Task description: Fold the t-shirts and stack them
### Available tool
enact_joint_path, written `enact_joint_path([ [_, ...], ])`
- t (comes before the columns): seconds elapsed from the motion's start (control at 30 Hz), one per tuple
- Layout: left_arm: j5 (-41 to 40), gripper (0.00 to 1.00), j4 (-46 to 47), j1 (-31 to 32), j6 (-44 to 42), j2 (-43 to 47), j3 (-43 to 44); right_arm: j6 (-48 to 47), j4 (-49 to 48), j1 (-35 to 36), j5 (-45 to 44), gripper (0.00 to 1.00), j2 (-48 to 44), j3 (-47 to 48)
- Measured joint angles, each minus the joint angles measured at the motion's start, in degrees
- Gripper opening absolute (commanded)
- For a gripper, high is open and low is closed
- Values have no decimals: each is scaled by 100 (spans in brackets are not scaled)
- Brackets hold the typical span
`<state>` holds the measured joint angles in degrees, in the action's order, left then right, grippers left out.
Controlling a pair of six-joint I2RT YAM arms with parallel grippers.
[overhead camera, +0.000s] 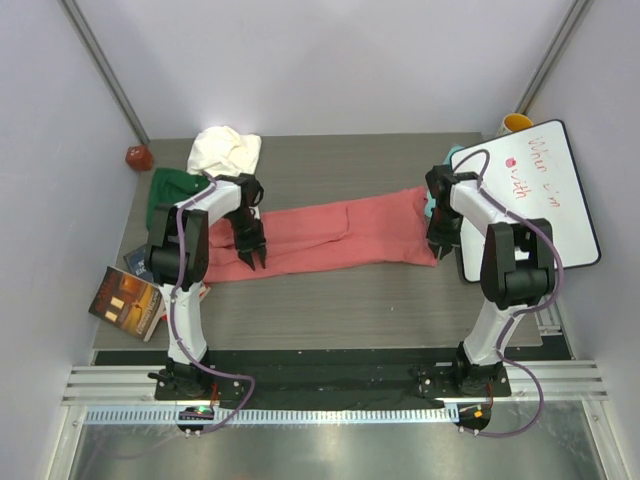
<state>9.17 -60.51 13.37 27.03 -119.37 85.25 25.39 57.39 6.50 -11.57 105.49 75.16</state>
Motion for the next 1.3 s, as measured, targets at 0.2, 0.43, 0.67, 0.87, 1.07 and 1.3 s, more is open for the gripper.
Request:
enact_joint_path([
  [0.2,-9,31,-17,-2,-2,-2,4,-63,245,0,144,17,-350,647],
  [0.43,-17,31,-46,-2,-2,-2,9,-9,260,0,426,16,-282,968],
  [0.67,-39,31,-76,-2,-2,-2,11,42,-83,4,680,14,203,625],
  [0.87,-90,23,-111,-2,-4,-2,11,35,-367,31,741,13,741,328],
  [1.07,-190,22,-160,-9,-13,20,-17,39,-385,68,640,13,739,321],
  [1.3,-227,22,-160,-17,-7,177,-304,-26,-319,94,525,14,811,393],
])
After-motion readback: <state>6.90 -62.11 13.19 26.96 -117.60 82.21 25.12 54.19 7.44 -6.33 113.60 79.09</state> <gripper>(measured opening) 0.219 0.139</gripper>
